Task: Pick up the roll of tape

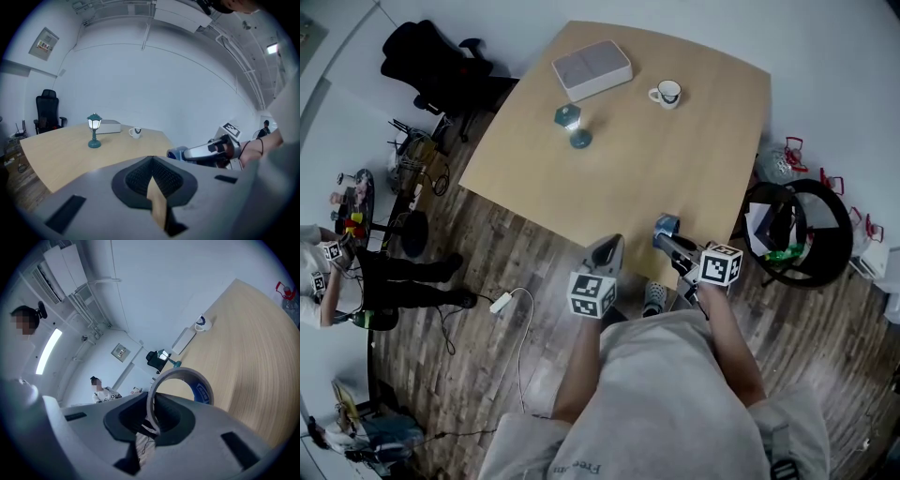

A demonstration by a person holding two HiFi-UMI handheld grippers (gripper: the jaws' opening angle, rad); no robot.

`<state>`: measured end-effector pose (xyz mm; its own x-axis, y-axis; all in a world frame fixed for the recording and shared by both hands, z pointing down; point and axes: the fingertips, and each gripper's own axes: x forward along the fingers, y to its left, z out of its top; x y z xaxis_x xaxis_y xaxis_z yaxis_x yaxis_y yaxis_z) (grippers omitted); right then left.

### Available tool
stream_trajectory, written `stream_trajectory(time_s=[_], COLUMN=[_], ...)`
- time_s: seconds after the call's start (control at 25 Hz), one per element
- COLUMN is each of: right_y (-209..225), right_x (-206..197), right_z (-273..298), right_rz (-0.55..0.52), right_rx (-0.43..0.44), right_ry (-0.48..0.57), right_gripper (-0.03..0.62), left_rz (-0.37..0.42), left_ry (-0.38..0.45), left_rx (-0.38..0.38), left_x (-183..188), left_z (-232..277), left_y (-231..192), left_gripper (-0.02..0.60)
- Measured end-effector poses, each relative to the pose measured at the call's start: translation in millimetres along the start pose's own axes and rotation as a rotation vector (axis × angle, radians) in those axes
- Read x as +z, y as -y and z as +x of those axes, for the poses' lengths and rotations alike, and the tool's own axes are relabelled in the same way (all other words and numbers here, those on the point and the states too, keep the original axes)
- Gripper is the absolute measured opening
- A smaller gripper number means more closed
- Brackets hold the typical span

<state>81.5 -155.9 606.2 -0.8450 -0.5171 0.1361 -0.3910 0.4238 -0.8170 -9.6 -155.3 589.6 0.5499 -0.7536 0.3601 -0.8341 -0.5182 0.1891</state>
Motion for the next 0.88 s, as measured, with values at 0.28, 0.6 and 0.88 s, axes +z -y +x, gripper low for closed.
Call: stream_trajectory(time_s=[0.28, 0.6, 0.88], right_y=[-4.6, -6.9, -11.3], right_x=[-1.2, -2.2, -1.1], right_z=[2.7, 12.3, 18.1], right_rz=[-0.030, -0.082, -0.090], right_rx=[0.011, -0.003, -0.003], right_ry=[-0.017, -0.044, -0.047], right_gripper=[0.044, 0.044, 0.044], left_rz=[0.008, 0.017, 0.016], left_ry=[0.004, -0.002, -0.009], left_rx=[0.012, 0.015, 0.021], left_x=[1.2, 5.1, 6.7], left_z=[-3.9, -6.9, -9.7], left_y=[1.6, -5.0, -10.1], left_gripper=[0.005, 0.005, 0.006])
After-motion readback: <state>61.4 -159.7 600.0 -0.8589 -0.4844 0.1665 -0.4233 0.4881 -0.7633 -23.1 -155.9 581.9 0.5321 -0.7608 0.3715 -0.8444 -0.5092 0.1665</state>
